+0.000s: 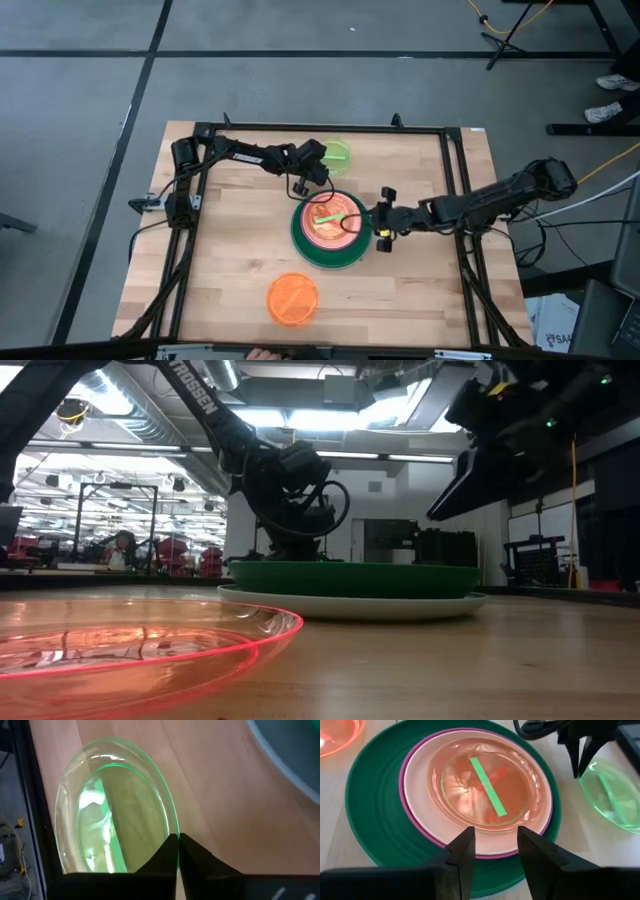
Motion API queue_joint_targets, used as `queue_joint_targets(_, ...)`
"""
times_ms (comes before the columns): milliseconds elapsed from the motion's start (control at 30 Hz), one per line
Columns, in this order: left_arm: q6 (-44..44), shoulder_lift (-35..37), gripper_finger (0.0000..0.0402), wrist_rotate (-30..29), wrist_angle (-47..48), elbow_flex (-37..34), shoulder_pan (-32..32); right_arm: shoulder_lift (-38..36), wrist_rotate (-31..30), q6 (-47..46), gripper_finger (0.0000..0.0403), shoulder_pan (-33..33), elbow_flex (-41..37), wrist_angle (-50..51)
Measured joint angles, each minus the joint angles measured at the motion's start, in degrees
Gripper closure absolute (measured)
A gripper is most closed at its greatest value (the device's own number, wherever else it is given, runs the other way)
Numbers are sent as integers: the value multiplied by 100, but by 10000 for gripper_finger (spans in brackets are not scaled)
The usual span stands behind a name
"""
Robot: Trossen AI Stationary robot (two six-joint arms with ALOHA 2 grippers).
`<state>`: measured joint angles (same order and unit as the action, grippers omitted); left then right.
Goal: Stack plastic plates
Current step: Stack the light green plate on top of the light green plate
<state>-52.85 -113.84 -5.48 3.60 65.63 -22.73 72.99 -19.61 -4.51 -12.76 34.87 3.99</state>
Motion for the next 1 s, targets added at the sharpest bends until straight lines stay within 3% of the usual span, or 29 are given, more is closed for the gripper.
queue_joint_targets(333, 179, 89, 399, -192, 45, 0, 103, 0, -631, -40, 265, -622, 0, 74)
queue_joint_targets(667, 482, 743, 400, -291, 390, 1, 257, 0, -810, -139, 265, -1038, 0, 248)
queue_joint_targets(1000, 649, 1575, 400, -344, 936, 2, 1028, -37, -944, -450, 265, -1128, 0, 732)
